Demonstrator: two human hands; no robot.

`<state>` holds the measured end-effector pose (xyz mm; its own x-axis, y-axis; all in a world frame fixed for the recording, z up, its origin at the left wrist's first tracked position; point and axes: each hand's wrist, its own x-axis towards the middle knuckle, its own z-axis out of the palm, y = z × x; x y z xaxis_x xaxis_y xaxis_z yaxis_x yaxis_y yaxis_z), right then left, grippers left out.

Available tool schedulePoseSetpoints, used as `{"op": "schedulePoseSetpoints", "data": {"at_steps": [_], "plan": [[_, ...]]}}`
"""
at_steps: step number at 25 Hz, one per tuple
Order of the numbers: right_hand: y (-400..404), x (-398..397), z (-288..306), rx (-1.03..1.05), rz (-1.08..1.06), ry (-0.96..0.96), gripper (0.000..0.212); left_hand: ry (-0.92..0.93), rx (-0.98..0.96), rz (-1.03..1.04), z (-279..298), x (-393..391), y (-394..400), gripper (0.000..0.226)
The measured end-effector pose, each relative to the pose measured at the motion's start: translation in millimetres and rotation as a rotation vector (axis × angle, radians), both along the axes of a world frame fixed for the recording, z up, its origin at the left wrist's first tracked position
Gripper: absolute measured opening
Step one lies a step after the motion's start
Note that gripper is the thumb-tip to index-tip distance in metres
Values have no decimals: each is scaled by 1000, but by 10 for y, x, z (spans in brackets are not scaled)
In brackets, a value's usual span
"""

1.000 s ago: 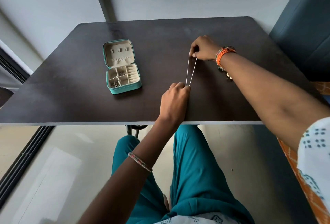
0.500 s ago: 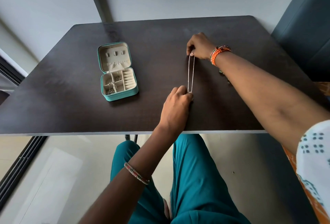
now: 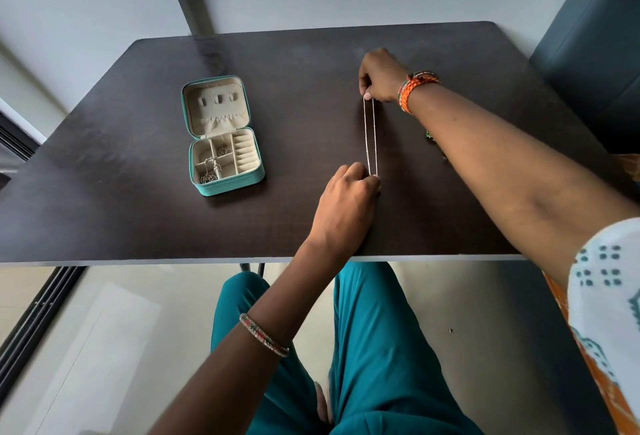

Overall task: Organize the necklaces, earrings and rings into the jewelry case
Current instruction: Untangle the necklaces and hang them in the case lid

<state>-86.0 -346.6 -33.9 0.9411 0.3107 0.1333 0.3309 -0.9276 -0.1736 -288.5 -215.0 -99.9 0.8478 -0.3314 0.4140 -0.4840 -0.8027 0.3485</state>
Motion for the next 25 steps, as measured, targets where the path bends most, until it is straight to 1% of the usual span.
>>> {"op": "schedulePoseSetpoints", "data": {"at_steps": [5, 8, 16, 21, 25], "plan": [[56, -11, -15, -56, 13, -44, 15, 6, -1, 12, -13, 6, -2, 26], [54, -11, -36, -49, 0, -60, 16, 26, -10, 9, -1, -6, -8, 29], [51, -36, -87, -52, -2, -86, 16, 41, -16, 1, -6, -18, 5, 50], [42, -70, -78, -52, -5, -77, 18, 16, -32, -16, -4, -17, 20, 52], [52, -120, -47, -32, -28, -53, 24, 19, -55, -13, -8, -27, 19, 54]]}}
